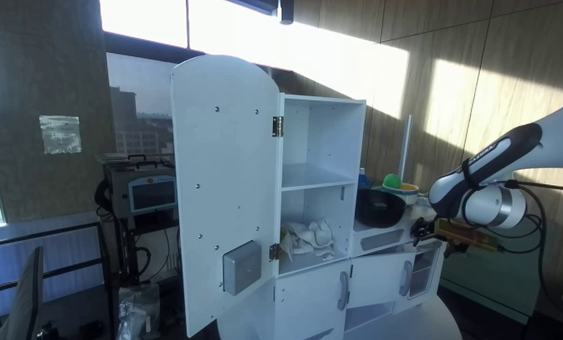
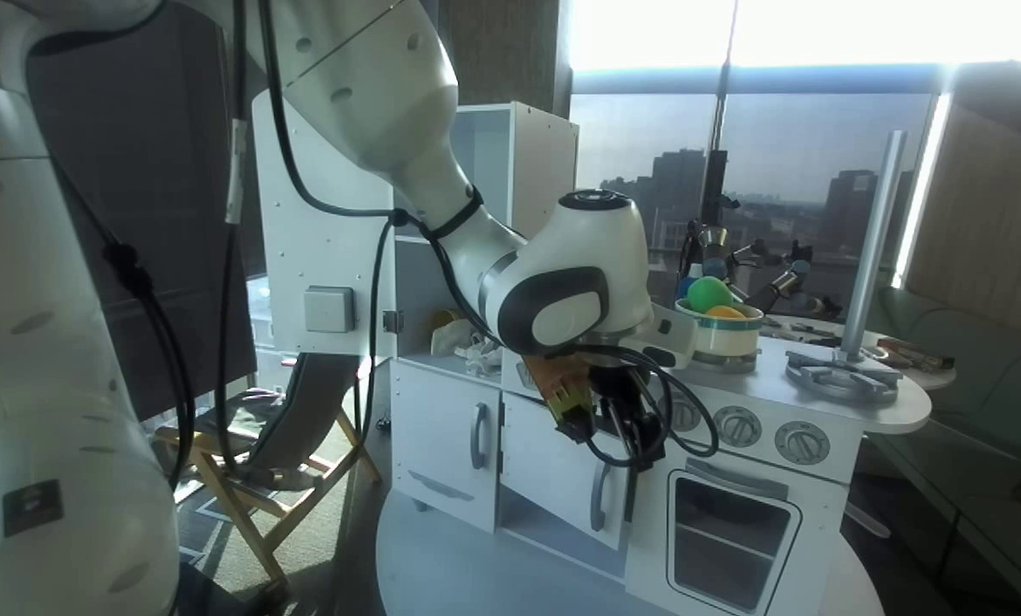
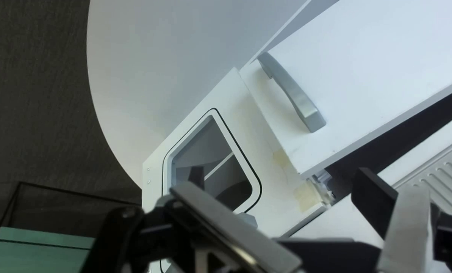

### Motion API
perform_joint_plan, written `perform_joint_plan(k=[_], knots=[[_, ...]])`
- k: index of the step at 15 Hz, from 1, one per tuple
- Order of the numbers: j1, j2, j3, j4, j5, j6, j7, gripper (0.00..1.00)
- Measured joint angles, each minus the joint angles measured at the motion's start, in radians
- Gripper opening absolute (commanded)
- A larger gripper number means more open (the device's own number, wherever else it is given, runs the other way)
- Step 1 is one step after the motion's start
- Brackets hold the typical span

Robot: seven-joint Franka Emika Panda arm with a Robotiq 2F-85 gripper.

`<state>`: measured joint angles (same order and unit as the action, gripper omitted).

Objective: Turn the knobs on the toy stove

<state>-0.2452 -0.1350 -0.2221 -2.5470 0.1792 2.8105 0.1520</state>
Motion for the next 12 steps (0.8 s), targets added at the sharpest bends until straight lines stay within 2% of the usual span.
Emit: perform_joint_plan(k=[4,8,12], knots=[[0.002,0.000,0.001,0.001,0.005,-0.001,0.004,1.00],[0.010,-0.006,-0.006,0.041,0.141,-0.015,0.007,1.00],[-0.007,-0.005,-0.042,0.087,0.175,-0.060,0.060,1.00]])
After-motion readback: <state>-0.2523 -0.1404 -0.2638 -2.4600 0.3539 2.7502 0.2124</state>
